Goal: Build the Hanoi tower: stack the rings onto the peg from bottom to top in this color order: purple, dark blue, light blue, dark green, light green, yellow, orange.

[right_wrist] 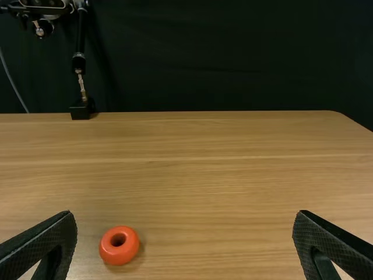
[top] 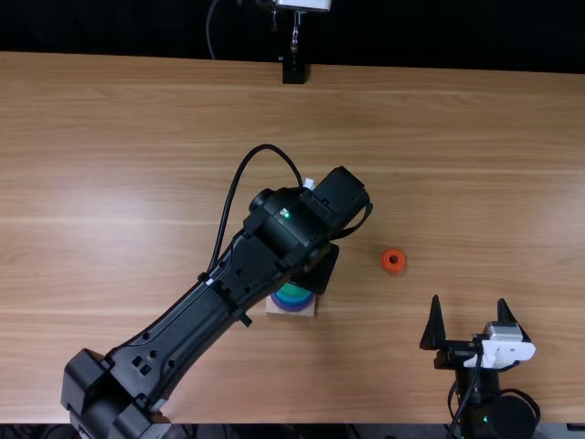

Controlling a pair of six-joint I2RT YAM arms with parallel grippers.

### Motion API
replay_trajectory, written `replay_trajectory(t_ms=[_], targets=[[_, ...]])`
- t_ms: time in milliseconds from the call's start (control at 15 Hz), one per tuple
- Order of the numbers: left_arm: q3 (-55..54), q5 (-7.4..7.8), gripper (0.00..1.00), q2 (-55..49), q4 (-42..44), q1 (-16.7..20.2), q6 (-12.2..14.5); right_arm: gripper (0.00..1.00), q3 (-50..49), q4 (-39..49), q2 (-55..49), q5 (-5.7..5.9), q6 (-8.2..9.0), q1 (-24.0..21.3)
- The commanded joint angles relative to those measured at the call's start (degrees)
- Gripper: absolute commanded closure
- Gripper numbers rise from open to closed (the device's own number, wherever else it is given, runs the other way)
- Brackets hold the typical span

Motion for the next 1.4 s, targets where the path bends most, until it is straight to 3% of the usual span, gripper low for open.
replay_trajectory(t_ms=[0, 67, 133, 267, 400, 467, 667, 867, 1267, 1333], targets=[[-0.7, 4.3, 0.0, 0.2, -0.2, 0.0, -0.2, 0.0, -0.9, 0.0, -0.4, -0.03, -0.1, -0.3], [-0.7, 7.36, 0.0, 0.1, -0.2, 0.2, -0.2, 0.0, -0.9, 0.0, -0.4, -0.03, -0.1, -0.3], [-0.5, 7.68, 0.0, 0.0, -0.2, 0.3, 0.0, 0.0, -0.9, 0.0, -0.4, -0.03, -0.1, -0.3], [1.5, 5.78, 0.0, -0.2, -0.1, 0.6, 0.1, 0.0, -0.9, 0.0, -0.4, -0.03, -0.1, -0.3], [3.3, 1.35, 0.0, -0.9, 0.0, 1.4, 0.3, 0.0, -0.9, 0.0, -0.4, -0.03, -0.1, -0.3], [3.3, 0.4, 0.0, -2.5, 0.6, 1.8, 0.4, 0.0, -0.9, 0.0, -0.4, -0.03, -0.1, -0.3], [0.3, -0.02, 0.0, -8.9, 14.0, 5.6, 0.6, 0.0, -0.9, 0.0, -0.4, -0.03, -0.1, -0.3], [-11.8, -0.34, 0.0, -16.9, 22.4, 10.0, 0.5, 0.0, -0.9, 0.0, -0.4, -0.03, -0.1, -0.3], [-37.5, -0.23, 0.0, -28.4, 32.7, 15.6, 1.0, 0.0, -0.9, 0.0, -0.4, -0.03, -0.1, -0.3], [-40.8, -0.23, 0.0, -29.2, 32.9, 15.8, 3.2, 0.0, -0.9, 0.0, -0.4, -0.03, -0.1, -0.3]])
